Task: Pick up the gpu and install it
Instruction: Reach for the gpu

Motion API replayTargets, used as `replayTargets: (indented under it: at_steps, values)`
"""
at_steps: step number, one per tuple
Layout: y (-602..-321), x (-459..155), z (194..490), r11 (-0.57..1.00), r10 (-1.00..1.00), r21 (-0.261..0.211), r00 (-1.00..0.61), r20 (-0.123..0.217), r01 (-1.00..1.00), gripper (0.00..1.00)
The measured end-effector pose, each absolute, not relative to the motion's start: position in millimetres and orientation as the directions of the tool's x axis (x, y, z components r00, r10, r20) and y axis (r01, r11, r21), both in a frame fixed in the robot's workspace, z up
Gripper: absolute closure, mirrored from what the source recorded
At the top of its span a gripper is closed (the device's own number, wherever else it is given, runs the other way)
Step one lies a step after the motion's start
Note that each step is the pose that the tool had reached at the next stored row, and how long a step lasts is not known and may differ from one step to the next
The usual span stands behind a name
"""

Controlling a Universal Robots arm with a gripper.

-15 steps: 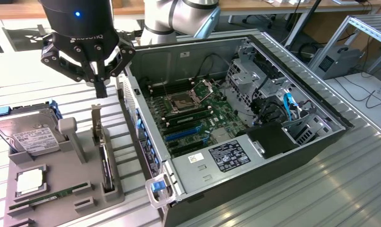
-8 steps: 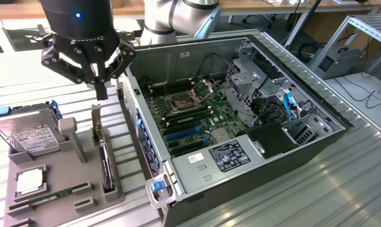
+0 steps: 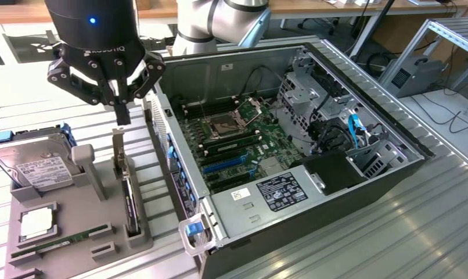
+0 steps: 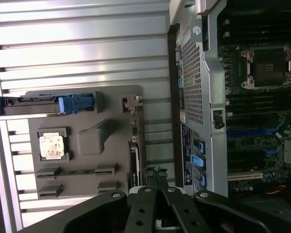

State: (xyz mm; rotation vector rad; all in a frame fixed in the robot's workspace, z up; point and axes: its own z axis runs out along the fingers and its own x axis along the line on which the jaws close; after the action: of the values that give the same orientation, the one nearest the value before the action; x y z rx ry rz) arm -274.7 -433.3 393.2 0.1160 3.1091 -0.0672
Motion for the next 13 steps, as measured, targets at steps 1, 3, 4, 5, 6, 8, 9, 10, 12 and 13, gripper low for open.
replayTargets:
  at_steps: [1, 3, 4, 5, 6, 8, 9, 10, 12, 13]
  values:
    - [-433.7, -275.3, 393.2, 0.996, 0.074, -0.042, -0.997, -0.031, 0.075, 0.89]
    - [-434.6, -276.5, 393.1, 0.996, 0.074, -0.042, -0.997, -0.031, 0.075, 0.89]
    - [-435.1, -277.2, 393.1, 0.996, 0.074, -0.042, -0.997, -0.031, 0.075, 0.89]
    - [-435.6, -277.7, 393.0, 0.996, 0.074, -0.042, -0.997, -0.031, 0.075, 0.89]
    - [-436.3, -278.5, 393.0, 0.996, 0.074, -0.042, -0.997, -0.031, 0.075, 0.89]
    - [-437.4, -279.7, 393.0, 0.996, 0.074, -0.042, -0.997, -0.031, 0.075, 0.89]
    - [-438.2, -280.1, 392.9, 0.996, 0.074, -0.042, -0.997, -0.031, 0.075, 0.89]
    - [-439.2, -280.4, 392.9, 0.996, 0.074, -0.042, -0.997, -0.031, 0.075, 0.89]
    - [-441.3, -280.9, 392.8, 0.996, 0.074, -0.043, -0.997, -0.031, 0.075, 0.89]
    - [-442.3, -281.2, 392.7, 0.996, 0.074, -0.043, -0.997, -0.031, 0.075, 0.89]
